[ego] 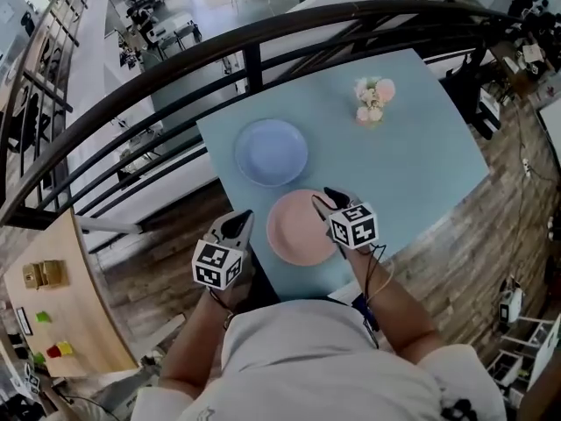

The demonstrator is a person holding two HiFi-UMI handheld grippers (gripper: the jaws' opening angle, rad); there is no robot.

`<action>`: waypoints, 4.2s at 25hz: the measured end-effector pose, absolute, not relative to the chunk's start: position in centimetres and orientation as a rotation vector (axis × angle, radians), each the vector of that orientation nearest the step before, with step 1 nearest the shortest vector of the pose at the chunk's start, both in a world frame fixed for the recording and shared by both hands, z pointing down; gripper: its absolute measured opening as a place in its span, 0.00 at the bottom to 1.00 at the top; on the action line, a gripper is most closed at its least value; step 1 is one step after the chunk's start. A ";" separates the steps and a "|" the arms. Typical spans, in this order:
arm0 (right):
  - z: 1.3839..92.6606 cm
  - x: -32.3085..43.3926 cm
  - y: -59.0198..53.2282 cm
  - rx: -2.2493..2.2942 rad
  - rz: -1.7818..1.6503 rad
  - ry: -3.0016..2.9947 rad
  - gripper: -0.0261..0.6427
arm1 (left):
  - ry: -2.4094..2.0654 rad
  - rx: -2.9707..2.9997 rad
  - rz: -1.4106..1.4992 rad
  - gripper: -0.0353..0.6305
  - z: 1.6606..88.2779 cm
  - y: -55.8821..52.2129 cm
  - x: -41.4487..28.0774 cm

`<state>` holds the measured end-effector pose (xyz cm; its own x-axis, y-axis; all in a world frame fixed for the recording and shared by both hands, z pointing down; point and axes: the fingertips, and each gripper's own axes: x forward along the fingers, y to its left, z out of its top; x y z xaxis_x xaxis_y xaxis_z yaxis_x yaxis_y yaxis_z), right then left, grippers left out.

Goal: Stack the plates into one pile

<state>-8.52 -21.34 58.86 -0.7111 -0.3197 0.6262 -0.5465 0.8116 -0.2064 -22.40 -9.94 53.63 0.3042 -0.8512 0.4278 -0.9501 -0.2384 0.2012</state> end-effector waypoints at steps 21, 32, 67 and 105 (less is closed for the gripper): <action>69.3 -13.2 -32.2 0.633 0.708 -2.199 0.29 | -1.520 2.062 0.329 0.06 61.4 -19.1 -26.8; 74.2 -15.0 -35.5 0.669 0.909 -2.099 0.28 | -1.494 2.037 0.339 0.06 63.9 -22.0 -28.0; 73.7 -16.1 -36.7 0.828 1.301 -2.160 0.07 | -1.558 1.995 0.320 0.06 63.9 -20.8 -28.7; 63.0 -0.7 -21.2 0.709 1.308 -2.320 0.07 | -1.649 2.081 0.245 0.06 52.8 -5.8 -13.5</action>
